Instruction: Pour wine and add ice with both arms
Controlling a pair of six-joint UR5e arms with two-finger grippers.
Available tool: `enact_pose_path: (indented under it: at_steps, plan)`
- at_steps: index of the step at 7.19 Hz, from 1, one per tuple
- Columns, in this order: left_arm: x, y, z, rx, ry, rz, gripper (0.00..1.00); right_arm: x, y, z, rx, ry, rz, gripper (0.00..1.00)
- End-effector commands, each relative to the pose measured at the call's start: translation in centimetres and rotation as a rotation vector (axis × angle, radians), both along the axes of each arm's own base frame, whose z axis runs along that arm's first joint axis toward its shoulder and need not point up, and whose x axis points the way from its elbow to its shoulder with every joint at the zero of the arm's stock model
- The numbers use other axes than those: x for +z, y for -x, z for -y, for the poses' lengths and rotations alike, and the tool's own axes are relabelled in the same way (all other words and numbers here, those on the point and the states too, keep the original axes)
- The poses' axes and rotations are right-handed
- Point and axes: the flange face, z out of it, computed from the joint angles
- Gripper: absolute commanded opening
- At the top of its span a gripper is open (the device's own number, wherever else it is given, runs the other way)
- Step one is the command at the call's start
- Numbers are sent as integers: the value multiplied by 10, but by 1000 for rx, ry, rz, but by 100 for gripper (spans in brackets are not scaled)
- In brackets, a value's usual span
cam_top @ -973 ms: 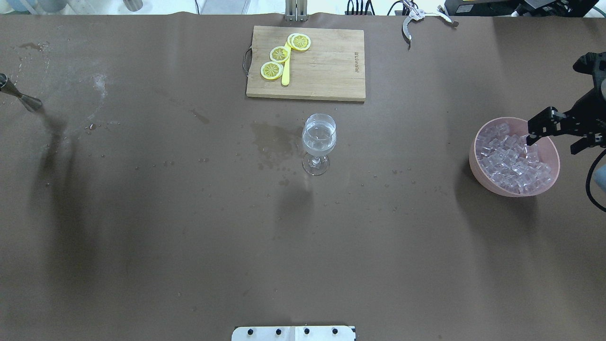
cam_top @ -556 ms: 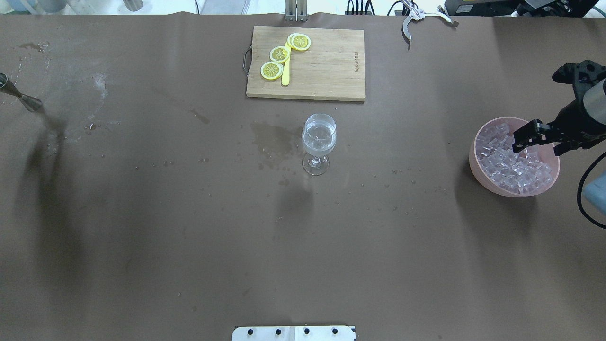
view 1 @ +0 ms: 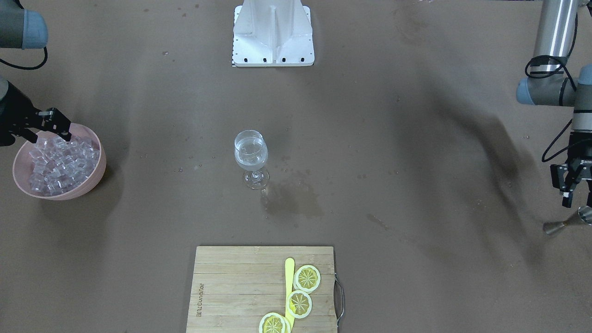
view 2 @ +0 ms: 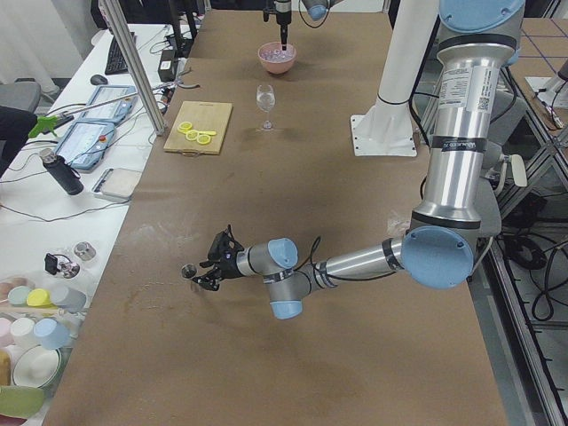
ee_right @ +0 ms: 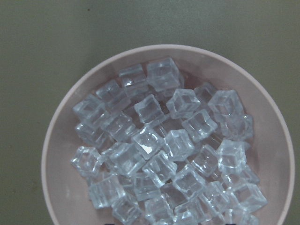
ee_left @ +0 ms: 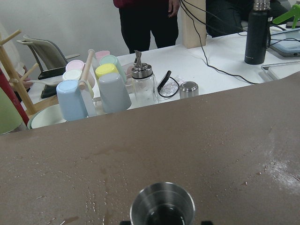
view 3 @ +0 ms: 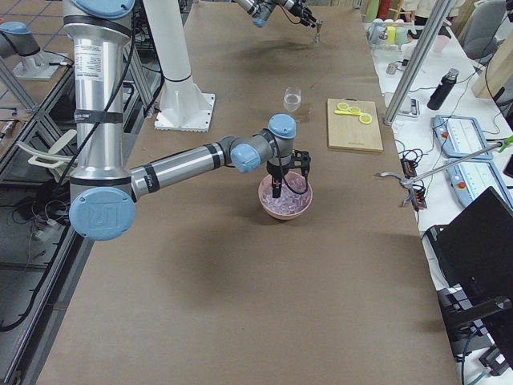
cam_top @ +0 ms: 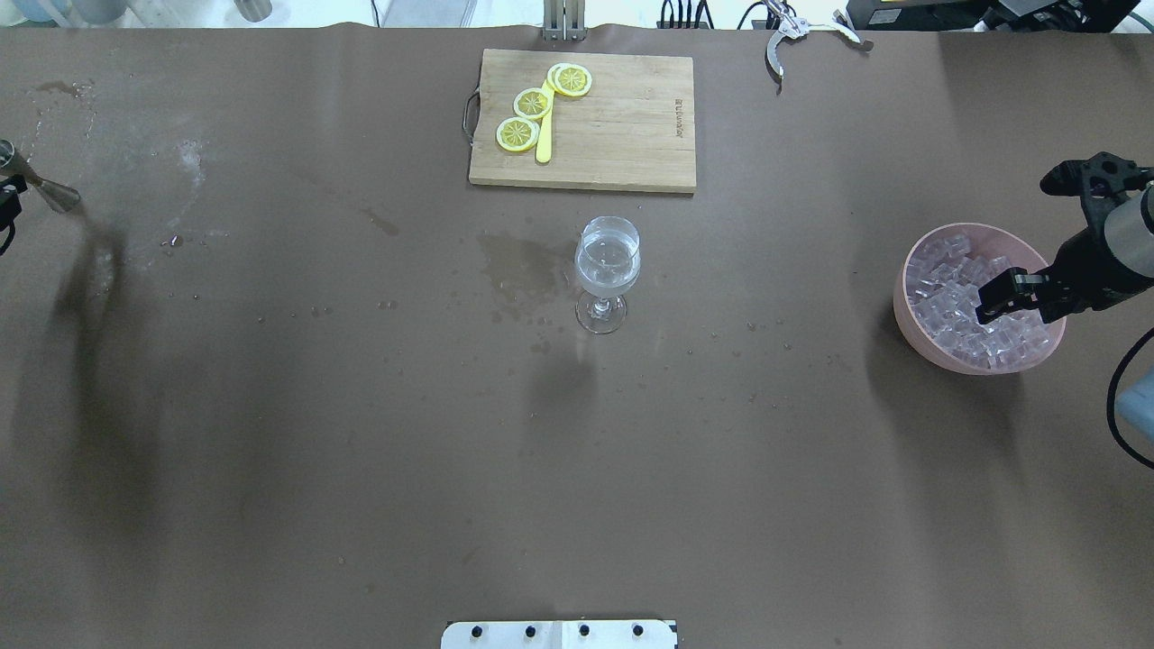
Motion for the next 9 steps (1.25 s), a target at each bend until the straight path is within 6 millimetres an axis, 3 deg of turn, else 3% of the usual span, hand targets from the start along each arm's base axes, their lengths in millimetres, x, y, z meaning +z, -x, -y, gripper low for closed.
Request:
enact_pose_path:
  at_steps: [1,3,5,9]
  plan:
    - [13,-1,-5,1,5,7,59,2,2,-4,-11,-5,7,79]
    - [13,-11,11,-21,0,16,59,0,18,-7,-39,-12,5,67]
    - [13,-25,12,-10,-12,14,59,10,25,-8,-61,-19,-17,67]
    - [30,-24,9,-7,-10,23,65,17,22,-10,-71,-21,-24,67]
